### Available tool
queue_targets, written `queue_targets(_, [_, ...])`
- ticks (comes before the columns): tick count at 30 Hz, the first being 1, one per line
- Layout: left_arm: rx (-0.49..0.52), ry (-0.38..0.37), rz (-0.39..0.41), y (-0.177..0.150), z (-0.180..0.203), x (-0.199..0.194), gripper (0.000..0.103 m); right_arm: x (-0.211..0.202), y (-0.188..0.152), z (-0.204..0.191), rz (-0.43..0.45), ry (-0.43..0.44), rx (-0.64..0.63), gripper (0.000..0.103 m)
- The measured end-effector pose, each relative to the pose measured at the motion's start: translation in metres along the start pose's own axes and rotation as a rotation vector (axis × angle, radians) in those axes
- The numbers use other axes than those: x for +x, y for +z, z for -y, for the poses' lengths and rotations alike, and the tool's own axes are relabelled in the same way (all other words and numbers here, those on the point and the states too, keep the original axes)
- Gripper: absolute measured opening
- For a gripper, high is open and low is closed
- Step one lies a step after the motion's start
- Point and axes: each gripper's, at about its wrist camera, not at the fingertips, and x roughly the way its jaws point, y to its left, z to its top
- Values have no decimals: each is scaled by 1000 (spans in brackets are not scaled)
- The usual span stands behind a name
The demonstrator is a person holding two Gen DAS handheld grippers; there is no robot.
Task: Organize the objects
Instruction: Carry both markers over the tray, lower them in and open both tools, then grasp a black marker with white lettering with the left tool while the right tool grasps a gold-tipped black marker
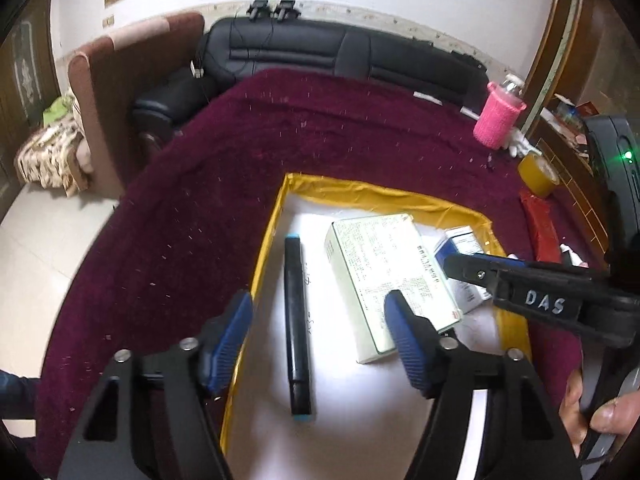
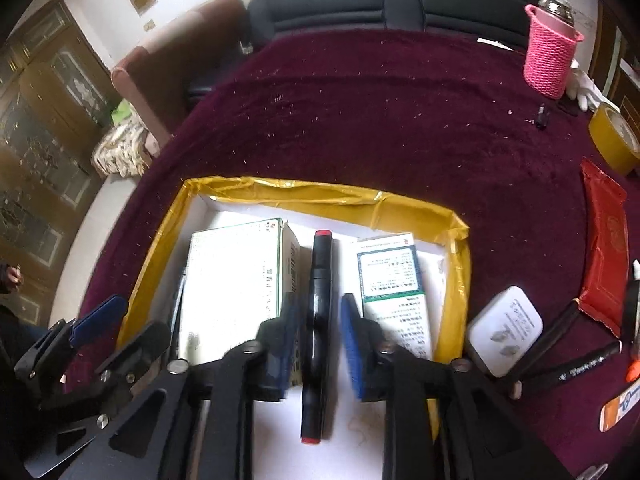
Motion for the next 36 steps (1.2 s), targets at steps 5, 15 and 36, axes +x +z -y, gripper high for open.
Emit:
queue_targets(5, [17,-9,74,-4,6,-38,81,-57,-6,9,109,-59,-23,70])
queue_targets(15, [175,-183,99,-24,88,-62,85,-178,-76,111,384,-294,154,103])
queue_targets(36, [729,-159,-64,-43,308,75,85,-161,-170,292,525,-96,500,103])
